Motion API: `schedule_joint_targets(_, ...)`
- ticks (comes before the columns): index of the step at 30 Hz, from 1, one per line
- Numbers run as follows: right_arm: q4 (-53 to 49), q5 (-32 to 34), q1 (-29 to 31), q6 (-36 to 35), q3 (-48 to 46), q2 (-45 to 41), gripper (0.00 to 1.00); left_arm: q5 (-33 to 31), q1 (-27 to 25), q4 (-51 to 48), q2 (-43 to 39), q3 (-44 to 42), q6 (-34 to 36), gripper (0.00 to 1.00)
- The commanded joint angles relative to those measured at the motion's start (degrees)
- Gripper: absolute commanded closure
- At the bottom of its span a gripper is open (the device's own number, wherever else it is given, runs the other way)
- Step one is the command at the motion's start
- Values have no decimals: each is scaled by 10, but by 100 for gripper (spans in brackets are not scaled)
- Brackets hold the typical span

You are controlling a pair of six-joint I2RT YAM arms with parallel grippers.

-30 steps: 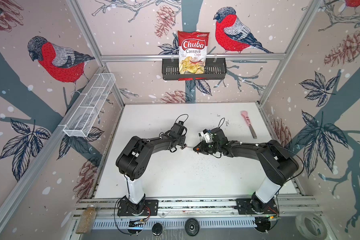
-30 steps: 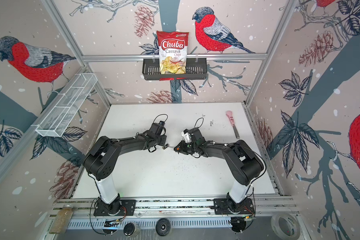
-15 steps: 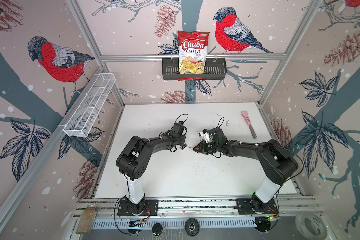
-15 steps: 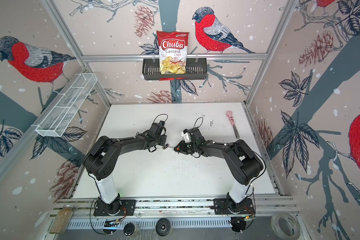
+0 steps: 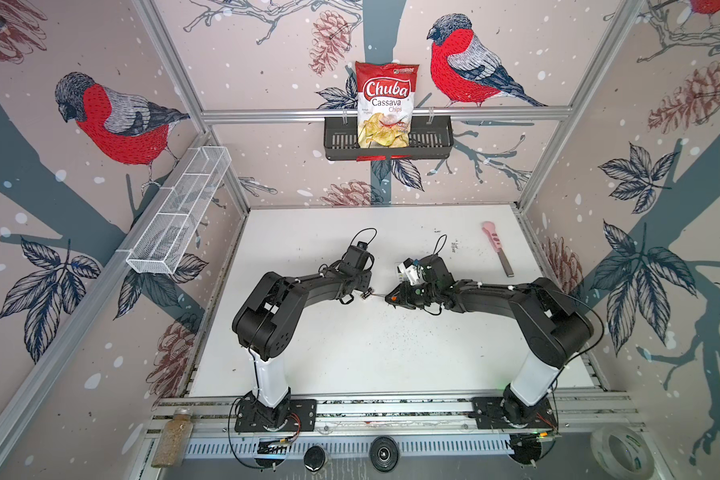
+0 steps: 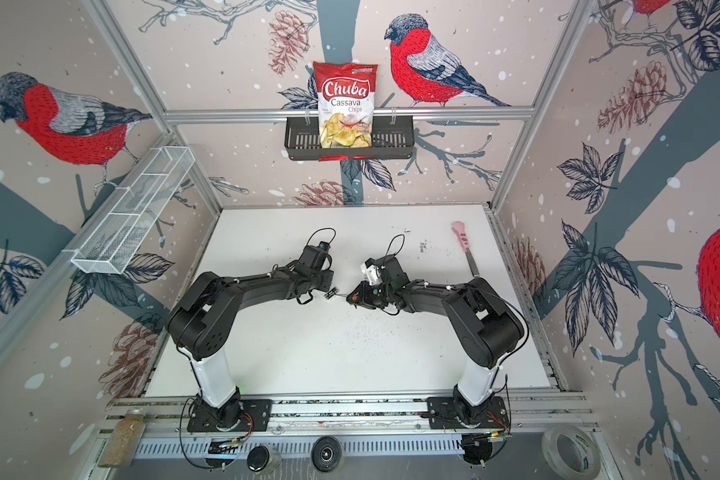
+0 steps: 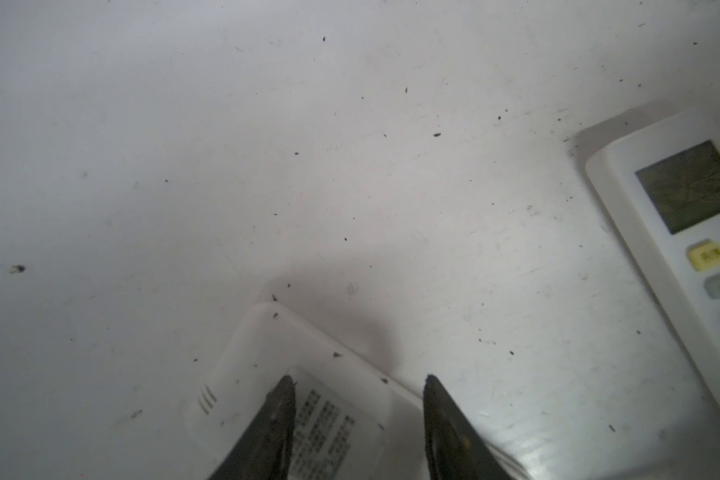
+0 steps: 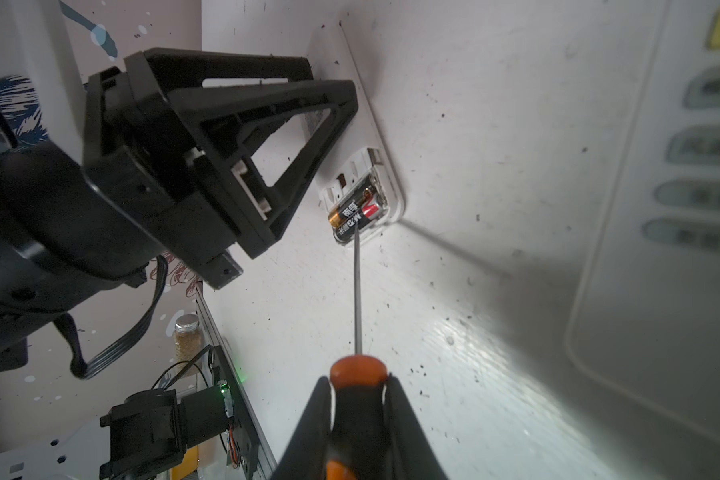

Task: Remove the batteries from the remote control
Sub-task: 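Pry the first battery out with the screwdriver tip in the right gripper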

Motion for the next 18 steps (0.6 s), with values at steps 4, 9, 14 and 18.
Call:
schedule_joint_targets(4,1,13,2,-5,-2,-5,99,33,1,-80,6,-7,-5,51)
schedule_joint_targets(9,-4,15,3,-7,-2,-6,99,34,1,-80,6,-8,-7,51)
schedule_joint_targets(14,-11,16,3,-9,0,-6,99,34,1,-81,6,-8,-8,51)
schedule_joint_targets(18,-21,20,4,-14,6,-1,99,34,1,-81,6,-8,-8,51)
